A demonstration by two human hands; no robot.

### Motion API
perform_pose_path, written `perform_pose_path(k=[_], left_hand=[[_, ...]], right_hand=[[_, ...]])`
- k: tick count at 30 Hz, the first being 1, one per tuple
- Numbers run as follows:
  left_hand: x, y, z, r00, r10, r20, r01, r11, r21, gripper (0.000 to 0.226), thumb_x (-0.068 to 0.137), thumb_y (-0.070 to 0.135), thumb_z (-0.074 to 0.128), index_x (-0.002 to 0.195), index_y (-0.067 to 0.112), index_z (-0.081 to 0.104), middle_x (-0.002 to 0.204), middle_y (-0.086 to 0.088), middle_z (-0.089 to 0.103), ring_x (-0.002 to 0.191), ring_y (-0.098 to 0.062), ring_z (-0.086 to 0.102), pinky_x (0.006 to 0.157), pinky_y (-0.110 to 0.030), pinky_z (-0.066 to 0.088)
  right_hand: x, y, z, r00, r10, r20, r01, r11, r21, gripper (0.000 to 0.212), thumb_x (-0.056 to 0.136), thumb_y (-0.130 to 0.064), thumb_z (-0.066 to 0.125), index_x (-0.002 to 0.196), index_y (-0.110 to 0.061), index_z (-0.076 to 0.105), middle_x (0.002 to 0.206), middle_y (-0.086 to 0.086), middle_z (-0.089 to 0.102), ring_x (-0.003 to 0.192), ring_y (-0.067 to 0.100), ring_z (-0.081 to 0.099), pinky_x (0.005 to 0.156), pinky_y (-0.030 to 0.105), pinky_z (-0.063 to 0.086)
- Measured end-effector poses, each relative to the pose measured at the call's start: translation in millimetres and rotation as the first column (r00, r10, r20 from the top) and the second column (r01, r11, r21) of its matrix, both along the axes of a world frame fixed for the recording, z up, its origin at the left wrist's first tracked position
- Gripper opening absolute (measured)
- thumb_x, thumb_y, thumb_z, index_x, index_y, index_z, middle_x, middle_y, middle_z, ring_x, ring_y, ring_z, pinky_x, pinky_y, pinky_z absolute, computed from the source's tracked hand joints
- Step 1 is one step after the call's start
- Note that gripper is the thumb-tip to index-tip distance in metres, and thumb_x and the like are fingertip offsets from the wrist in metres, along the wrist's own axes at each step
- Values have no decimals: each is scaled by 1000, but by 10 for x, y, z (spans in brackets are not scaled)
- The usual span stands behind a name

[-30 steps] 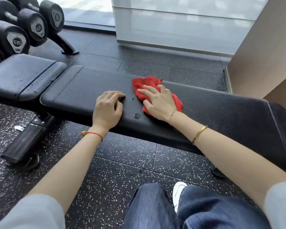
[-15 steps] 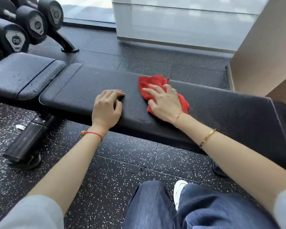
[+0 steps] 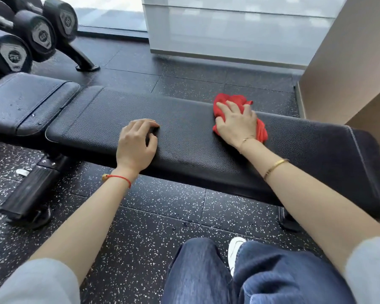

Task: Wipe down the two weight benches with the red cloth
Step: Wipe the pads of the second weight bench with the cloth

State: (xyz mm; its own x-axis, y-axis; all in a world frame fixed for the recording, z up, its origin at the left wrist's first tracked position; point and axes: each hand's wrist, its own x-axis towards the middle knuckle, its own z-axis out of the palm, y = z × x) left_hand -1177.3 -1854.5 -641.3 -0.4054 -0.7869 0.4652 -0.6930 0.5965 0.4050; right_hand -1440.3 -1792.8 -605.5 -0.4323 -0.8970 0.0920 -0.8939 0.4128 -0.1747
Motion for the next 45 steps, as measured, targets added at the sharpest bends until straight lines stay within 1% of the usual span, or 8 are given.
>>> perform_pose_path(k=[5,8,12,17,26,35,42,45], left_hand=[[8,4,-1,1000,2,12,-2,1000,2,29,86,22,46,109,21,64,116,4,66,111,-21,55,98,-37,38],[-2,24,22,1000,-3,30,2,1000,9,29,88,19,46,111,17,64,117,1,66,112,-24,55,99,-39,39],[-22,78,66,996,-5,85,4,1000,16,26,92,15,50,113,11,65,120,-7,66,116,-29,57,104,-45,41],[-292,355,179,997,-61,57,58,997,56,27,95,20,50,115,11,66,124,-6,65,122,-28,55,108,-47,38],[-1182,866,246,989,-131,63,128,990,53,31,92,23,52,120,15,64,127,0,62,124,-24,52,109,-42,37],[-1258,999,31,990,-82,118,81,997,12,33,91,23,50,120,14,62,128,-3,60,125,-25,50,112,-41,33],[-1237,988,13,991,-82,111,82,997,-2,34,90,22,51,121,13,62,129,-3,61,126,-26,51,112,-43,35],[-1221,980,3,988,-96,124,95,995,10,35,92,23,50,124,14,61,132,-3,60,129,-26,49,114,-42,33]], right_hand=[[616,247,-72,935,355,-29,-355,935,6,52,93,-43,39,145,-41,37,155,-11,34,135,36,31,113,45,23],[564,651,-74,896,444,-27,-444,896,-12,55,89,-45,35,144,-42,39,153,-15,37,133,34,34,113,46,25],[66,1031,-91,941,331,-65,-335,939,-72,54,88,-46,39,141,-42,43,150,-17,41,127,29,40,109,41,28],[-431,908,-28,999,-42,-27,41,999,-34,50,93,-41,44,143,-40,41,154,-11,36,132,35,34,110,41,26],[-63,1393,-89,976,212,-42,-215,973,-86,54,87,-45,37,140,-41,45,149,-17,42,126,29,40,110,42,29],[-798,1231,-54,979,-205,0,204,975,-83,48,93,-37,44,141,-39,44,153,-11,38,132,34,32,111,40,22],[-277,1443,-95,984,171,-50,-174,983,-58,53,89,-41,41,141,-41,44,150,-16,41,130,29,37,111,41,25],[-462,1787,-115,989,144,-40,-148,982,-115,53,86,-42,41,139,-42,48,147,-18,44,127,27,40,110,41,28]])
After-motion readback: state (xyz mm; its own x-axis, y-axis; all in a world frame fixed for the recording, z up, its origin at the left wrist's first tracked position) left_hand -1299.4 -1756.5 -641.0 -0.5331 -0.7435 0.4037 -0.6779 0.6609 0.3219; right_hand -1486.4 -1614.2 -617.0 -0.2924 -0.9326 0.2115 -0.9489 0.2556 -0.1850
